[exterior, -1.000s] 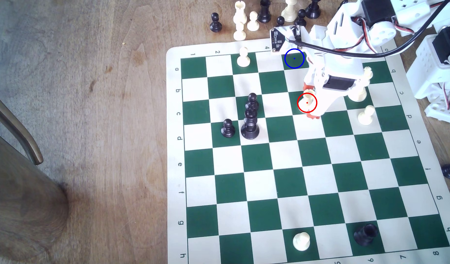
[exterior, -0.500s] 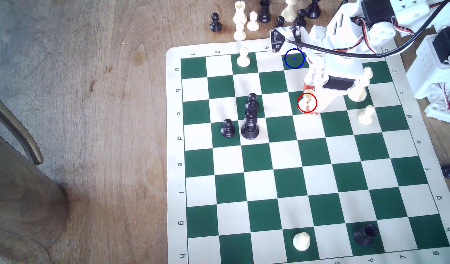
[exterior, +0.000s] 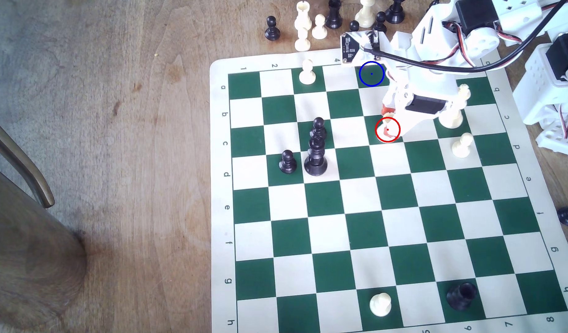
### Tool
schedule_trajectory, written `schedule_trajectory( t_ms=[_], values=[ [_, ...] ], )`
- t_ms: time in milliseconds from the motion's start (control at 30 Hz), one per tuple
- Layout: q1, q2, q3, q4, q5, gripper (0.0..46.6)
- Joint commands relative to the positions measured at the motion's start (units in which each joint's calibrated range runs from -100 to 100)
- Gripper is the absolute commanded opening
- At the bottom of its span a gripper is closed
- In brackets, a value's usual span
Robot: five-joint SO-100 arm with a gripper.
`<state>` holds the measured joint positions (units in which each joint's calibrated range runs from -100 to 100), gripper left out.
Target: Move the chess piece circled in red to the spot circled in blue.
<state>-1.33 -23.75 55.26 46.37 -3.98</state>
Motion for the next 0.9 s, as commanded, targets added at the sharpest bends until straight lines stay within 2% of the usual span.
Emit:
schedule_trajectory(
  t_ms=[0, 267, 533, 867],
  values=[
    [-0.7, -0.6, -0.7, -0.6, -0.2, 9.8],
    [-0.8, -0.9, -0.5, -0.6, -0.2, 6.5],
    [-1.4, -1.8, -0.5, 0.0, -1.2, 3.6],
    [-1.4, -13.2, -4.9, 7.6, -2.8, 1.6]
  ],
)
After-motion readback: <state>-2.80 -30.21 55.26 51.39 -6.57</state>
